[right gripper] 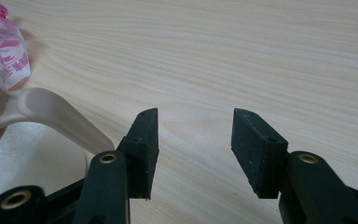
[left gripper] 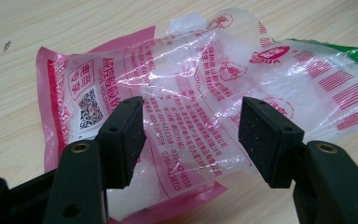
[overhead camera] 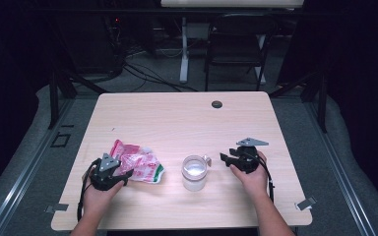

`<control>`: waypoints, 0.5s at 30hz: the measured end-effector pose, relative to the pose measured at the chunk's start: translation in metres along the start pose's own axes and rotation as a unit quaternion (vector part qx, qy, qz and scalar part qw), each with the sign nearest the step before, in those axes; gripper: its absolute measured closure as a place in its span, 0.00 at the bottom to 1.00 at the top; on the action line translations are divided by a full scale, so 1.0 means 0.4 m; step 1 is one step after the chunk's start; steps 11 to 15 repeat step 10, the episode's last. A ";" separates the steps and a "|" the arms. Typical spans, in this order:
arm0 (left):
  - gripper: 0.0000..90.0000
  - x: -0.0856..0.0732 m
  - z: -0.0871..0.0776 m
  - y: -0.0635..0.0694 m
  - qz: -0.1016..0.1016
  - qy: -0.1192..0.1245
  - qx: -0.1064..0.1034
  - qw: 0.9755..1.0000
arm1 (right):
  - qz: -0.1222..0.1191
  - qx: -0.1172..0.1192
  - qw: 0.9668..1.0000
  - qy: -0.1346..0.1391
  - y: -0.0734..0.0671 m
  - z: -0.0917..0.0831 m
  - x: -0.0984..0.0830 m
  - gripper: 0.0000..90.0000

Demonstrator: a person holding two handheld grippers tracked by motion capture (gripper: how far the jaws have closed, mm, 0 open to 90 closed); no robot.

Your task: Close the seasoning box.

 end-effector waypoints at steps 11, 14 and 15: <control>0.45 0.013 -0.012 -0.005 -0.017 0.021 0.002 1.000 | -0.009 -0.009 1.000 -0.008 -0.006 0.001 -0.005 0.55; 0.45 0.013 -0.012 -0.005 -0.017 0.021 0.002 1.000 | -0.009 -0.009 1.000 -0.008 -0.006 0.001 -0.005 0.55; 0.45 0.013 -0.012 -0.005 -0.017 0.021 0.002 1.000 | -0.009 -0.009 1.000 -0.008 -0.006 0.001 -0.005 0.55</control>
Point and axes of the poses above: each handheld gripper's, and its own axes: z roughly forward along the jaws, x roughly out of its top, y roughly to its right, the point moved 7 cm from there along z, roughly forward along the jaws
